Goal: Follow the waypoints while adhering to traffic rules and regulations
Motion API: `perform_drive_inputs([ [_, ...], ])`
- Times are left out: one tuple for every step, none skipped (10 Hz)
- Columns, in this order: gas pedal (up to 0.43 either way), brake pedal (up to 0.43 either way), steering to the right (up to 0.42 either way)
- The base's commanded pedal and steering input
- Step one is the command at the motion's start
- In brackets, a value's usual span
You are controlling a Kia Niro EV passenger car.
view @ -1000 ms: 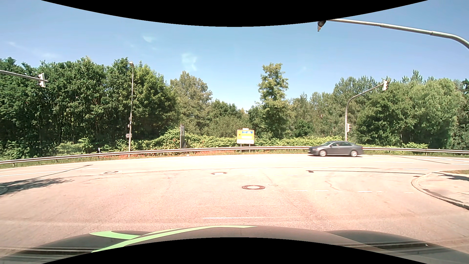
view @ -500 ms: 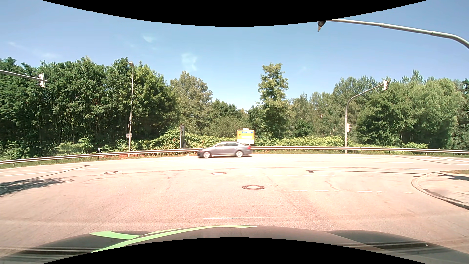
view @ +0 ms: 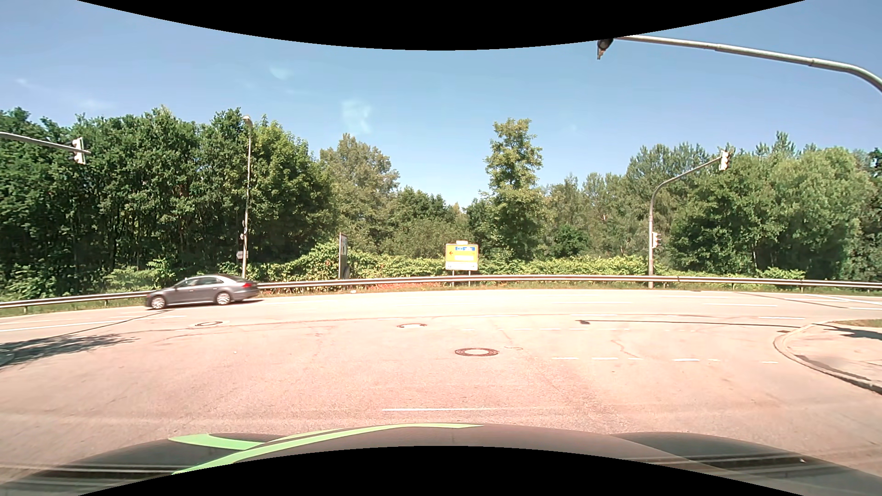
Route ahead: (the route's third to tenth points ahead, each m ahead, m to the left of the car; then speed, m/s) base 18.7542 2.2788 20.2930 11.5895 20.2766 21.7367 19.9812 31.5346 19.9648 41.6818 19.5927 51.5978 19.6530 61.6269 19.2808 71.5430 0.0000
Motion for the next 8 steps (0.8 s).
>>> perform_drive_inputs([
  [0.000, 0.360, -0.024],
  [0.000, 0.360, -0.024],
  [0.000, 0.360, -0.024],
  [0.000, 0.360, -0.024],
  [0.000, 0.360, -0.024],
  [0.000, 0.360, -0.024],
  [0.000, 0.360, -0.024],
  [0.000, 0.360, -0.024],
])
